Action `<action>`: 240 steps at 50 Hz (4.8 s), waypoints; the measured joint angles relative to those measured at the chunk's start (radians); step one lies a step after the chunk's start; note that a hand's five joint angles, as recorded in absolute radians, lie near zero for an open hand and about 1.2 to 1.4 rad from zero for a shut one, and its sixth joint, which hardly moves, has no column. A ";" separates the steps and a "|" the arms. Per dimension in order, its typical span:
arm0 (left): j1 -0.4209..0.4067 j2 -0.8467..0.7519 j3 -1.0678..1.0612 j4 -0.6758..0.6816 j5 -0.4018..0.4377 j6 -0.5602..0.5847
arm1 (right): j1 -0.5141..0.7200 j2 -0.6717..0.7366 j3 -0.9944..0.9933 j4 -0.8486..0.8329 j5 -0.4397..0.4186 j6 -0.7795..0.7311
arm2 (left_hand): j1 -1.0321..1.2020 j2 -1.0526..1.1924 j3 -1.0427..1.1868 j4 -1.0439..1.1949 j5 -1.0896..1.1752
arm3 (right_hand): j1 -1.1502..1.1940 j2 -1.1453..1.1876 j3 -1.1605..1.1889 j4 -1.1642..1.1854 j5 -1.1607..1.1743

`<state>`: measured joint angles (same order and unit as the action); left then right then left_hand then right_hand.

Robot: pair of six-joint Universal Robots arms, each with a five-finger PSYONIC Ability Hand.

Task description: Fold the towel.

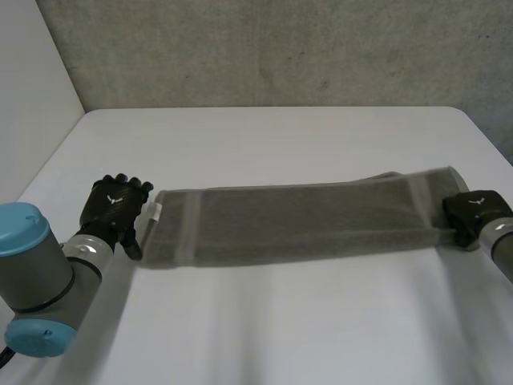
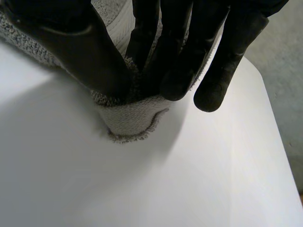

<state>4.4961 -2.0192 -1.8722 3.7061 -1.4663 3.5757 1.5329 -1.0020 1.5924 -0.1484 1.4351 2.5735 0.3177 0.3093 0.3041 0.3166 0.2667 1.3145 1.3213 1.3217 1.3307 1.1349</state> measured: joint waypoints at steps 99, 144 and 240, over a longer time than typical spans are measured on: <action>-0.497 -0.126 0.441 -0.144 0.009 -0.123 | 0.373 -0.299 0.242 -0.195 0.014 0.149 | -0.004 0.000 -0.004 0.000 0.010 | -1.091 -1.075 -1.080 -1.077 -1.075; -0.479 -0.251 0.707 -0.619 -0.018 -0.143 | 0.326 -0.238 0.228 -0.206 0.056 0.139 | 0.331 0.337 0.342 0.337 0.372 | -1.091 -1.075 -1.080 -1.077 -1.075; -0.285 -0.032 0.435 -0.780 0.107 0.096 | 0.355 -0.219 0.258 -0.211 0.009 0.073 | 0.414 0.421 0.430 0.420 0.464 | -1.091 -1.075 -1.080 -1.077 -1.075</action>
<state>4.2110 -2.0516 -1.4368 2.9262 -1.3588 3.6720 1.8880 -1.2209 1.8503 -0.3594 1.4437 2.6464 0.7320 0.7307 0.7343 0.7363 0.7311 0.2235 0.2461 0.2413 0.2537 0.0594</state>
